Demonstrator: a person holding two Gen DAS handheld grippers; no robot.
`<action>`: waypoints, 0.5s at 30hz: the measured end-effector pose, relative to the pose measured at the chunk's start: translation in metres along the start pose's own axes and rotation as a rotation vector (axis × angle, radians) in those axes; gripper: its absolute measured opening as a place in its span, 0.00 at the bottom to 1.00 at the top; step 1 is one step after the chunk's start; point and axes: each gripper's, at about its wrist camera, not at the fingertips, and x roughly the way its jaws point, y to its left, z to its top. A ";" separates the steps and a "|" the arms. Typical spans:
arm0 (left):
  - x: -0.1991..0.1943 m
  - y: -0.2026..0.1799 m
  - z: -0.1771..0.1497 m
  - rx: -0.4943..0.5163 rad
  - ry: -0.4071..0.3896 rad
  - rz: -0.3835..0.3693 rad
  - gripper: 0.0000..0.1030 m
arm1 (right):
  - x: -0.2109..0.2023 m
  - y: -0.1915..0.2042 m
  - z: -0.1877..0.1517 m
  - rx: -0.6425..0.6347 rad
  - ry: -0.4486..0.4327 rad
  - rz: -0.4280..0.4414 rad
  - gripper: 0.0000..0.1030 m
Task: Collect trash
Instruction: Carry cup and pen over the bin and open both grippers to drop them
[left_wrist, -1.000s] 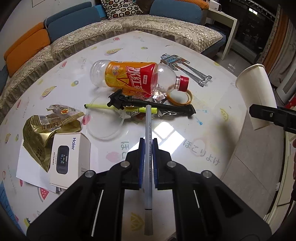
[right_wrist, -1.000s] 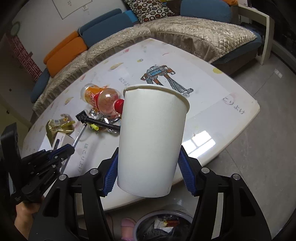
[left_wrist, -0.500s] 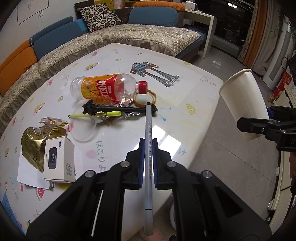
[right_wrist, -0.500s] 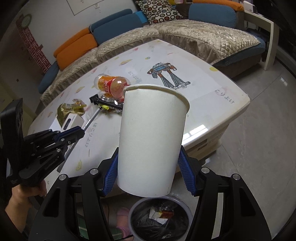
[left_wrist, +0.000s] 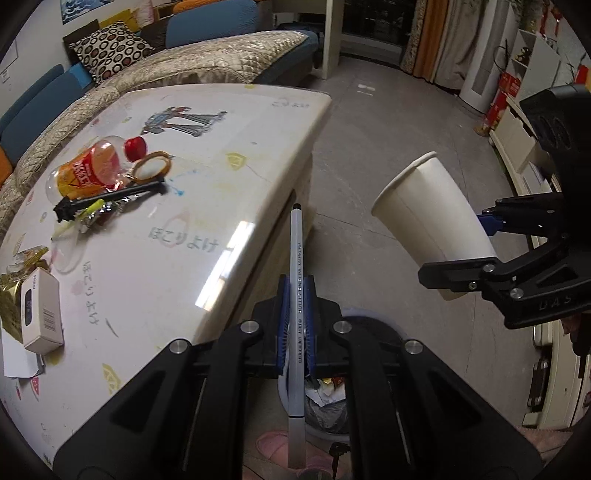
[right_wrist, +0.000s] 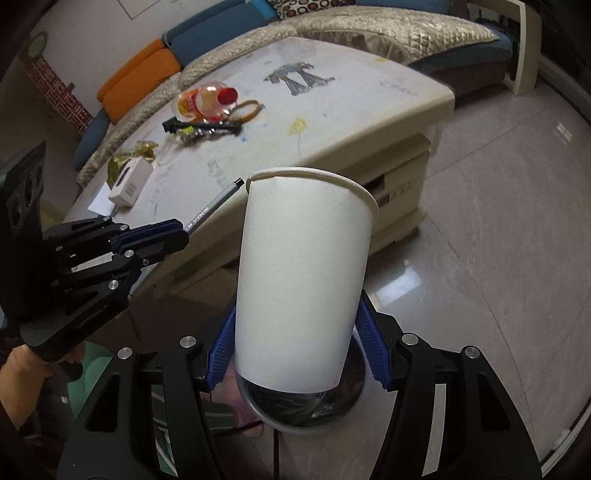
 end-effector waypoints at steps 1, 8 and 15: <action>0.005 -0.006 -0.004 0.011 0.012 -0.005 0.06 | 0.005 -0.005 -0.008 0.011 0.018 0.003 0.59; 0.053 -0.038 -0.042 0.075 0.131 -0.035 0.06 | 0.049 -0.031 -0.060 0.089 0.126 0.019 0.59; 0.104 -0.048 -0.077 0.076 0.242 -0.046 0.06 | 0.100 -0.045 -0.101 0.150 0.218 0.049 0.59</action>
